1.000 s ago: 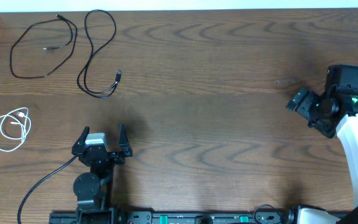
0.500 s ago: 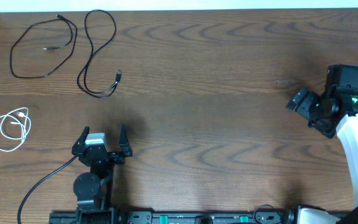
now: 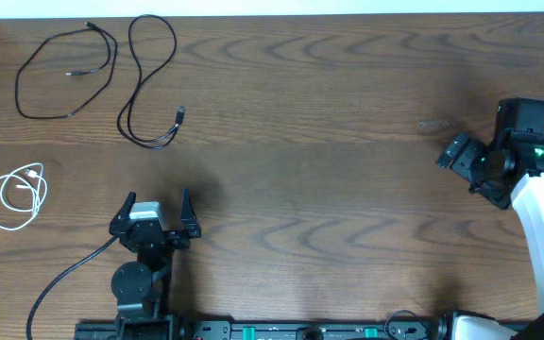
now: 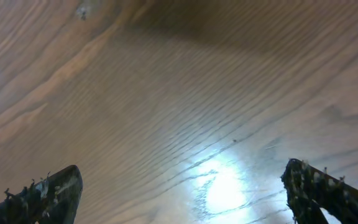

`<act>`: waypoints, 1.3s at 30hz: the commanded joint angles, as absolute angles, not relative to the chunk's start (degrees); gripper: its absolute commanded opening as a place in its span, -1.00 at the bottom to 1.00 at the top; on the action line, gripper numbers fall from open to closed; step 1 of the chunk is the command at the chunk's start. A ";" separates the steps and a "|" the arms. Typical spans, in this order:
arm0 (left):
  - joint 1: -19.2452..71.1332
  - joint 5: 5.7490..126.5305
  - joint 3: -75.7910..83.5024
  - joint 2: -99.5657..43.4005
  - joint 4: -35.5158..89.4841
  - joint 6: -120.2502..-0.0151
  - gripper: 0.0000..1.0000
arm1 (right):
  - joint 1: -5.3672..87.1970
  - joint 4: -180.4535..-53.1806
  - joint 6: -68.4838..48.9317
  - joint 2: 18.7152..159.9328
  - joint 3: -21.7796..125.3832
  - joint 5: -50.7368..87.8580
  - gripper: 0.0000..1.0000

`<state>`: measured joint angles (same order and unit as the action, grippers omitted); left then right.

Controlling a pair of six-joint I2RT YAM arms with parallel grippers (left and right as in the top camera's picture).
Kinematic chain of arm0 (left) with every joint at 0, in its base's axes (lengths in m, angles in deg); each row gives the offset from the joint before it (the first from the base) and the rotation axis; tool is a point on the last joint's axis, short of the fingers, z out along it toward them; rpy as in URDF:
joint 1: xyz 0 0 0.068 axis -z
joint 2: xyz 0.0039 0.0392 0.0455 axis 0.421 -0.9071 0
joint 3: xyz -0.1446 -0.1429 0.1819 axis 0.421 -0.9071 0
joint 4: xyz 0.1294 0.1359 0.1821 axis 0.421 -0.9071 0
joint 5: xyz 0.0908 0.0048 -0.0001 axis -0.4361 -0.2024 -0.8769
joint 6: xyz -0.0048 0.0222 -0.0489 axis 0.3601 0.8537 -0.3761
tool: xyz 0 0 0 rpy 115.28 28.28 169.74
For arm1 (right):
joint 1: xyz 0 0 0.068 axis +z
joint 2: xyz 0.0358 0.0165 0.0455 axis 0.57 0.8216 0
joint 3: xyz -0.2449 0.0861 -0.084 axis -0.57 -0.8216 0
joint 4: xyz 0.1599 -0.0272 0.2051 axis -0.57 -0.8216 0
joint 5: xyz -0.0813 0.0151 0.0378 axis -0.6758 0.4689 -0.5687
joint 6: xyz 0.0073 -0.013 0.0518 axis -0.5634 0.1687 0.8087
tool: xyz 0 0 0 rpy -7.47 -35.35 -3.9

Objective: Untangle cables

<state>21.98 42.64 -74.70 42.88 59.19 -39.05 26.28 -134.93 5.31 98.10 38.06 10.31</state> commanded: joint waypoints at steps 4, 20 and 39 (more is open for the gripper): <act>21.74 42.75 -75.79 43.33 57.38 -38.53 0.96 | 25.80 -134.75 4.30 97.68 38.13 7.34 0.99; 21.74 42.75 -75.79 43.33 57.38 -38.53 0.96 | 36.12 -111.91 -7.28 80.64 18.79 3.62 0.99; 21.74 42.75 -75.79 43.33 57.38 -38.53 0.96 | 41.23 -91.50 -17.16 46.04 -11.94 4.60 0.99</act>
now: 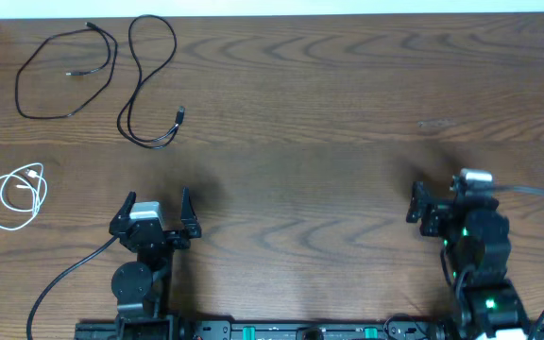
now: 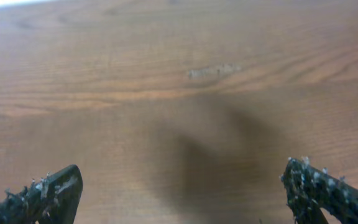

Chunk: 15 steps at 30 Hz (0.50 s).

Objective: Untangle cables

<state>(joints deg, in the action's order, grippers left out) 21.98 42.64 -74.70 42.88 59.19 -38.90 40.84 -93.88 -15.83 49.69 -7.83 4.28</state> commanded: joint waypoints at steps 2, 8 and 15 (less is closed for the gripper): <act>21.74 42.75 -75.79 43.33 57.38 -38.53 0.96 | 41.21 -87.95 -17.16 43.04 -15.48 5.09 0.99; 21.74 42.77 -75.79 43.33 57.38 -38.53 0.96 | 41.19 -83.47 -17.60 34.54 -21.78 6.83 0.99; 21.74 42.77 -75.79 43.33 57.38 -38.53 0.96 | 41.17 -88.48 -22.89 26.71 -21.76 8.56 0.99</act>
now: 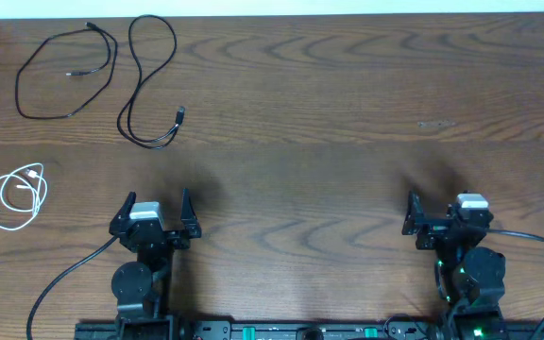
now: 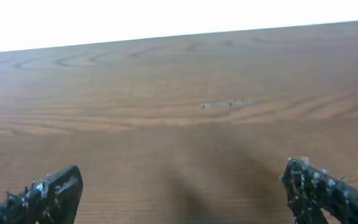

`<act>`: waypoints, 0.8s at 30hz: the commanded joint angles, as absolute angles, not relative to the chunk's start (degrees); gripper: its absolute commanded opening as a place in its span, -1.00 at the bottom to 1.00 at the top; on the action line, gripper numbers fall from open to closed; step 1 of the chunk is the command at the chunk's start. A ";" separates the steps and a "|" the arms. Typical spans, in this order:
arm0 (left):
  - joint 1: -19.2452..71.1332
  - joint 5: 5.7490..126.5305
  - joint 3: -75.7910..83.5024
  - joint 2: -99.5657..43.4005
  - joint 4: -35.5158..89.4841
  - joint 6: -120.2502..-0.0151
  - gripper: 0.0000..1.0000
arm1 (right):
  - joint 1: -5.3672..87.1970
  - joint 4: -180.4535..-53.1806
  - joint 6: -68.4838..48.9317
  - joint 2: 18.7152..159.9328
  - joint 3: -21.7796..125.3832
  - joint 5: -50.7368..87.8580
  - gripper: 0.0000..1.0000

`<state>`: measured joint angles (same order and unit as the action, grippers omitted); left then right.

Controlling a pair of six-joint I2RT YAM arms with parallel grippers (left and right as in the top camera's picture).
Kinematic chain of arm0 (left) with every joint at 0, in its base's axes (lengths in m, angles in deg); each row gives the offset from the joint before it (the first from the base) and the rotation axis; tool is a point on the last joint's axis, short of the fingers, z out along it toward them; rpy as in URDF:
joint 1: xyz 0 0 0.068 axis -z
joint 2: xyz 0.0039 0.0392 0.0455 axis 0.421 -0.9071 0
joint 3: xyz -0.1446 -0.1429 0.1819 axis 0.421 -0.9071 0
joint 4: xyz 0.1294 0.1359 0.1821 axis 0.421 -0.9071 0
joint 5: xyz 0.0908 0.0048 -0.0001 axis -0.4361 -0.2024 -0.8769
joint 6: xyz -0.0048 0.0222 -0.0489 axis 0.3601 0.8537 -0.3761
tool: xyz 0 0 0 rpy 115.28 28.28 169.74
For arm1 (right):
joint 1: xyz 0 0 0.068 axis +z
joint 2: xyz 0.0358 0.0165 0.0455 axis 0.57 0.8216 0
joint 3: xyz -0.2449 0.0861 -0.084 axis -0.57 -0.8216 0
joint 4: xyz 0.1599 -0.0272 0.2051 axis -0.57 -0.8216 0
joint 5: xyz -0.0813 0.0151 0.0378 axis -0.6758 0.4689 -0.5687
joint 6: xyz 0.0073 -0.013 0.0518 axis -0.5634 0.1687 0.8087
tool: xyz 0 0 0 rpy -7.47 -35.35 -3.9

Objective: Untangle cables

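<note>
Three cables lie apart at the table's far left: a thin black cable [image 1: 64, 74] in a loop, a second black cable [image 1: 149, 90] in a long winding loop beside it, and a coiled white cable [image 1: 15, 196] nearer the front. My left gripper [image 1: 154, 210] stands open near the front edge, empty, right of the white coil. My right gripper [image 1: 439, 212] is open at the front right with only bare wood between its fingers [image 2: 55, 190].
The wooden table [image 1: 329, 113] has a pale scuff mark [image 2: 225, 104] ahead of the right gripper. The table's far edge [image 2: 179, 37] meets a white wall. Arm bases and a black rail [image 1: 300, 331] line the front edge.
My right gripper has drawn back a little toward the front edge and tilted up, so the table's far edge now shows. The left arm and the cables are unchanged.
My right arm was reached out at the far right, gripper open and close over bare wood. It then stood near its base at the front right, and now rests lower still. Cables and left gripper stayed put throughout.
</note>
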<state>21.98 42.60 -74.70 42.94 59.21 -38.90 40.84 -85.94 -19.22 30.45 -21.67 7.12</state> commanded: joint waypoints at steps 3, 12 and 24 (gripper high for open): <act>21.74 42.75 -75.79 43.33 57.38 -38.53 0.96 | 41.17 -88.46 -25.32 23.11 -21.76 9.61 0.98; 21.74 42.75 -75.79 43.33 57.38 -38.53 0.96 | 41.10 -88.55 -26.96 18.82 -21.76 9.63 0.98; 21.74 42.77 -75.79 43.33 57.38 -38.53 0.96 | 35.83 -88.61 -26.93 18.82 -21.76 10.11 0.99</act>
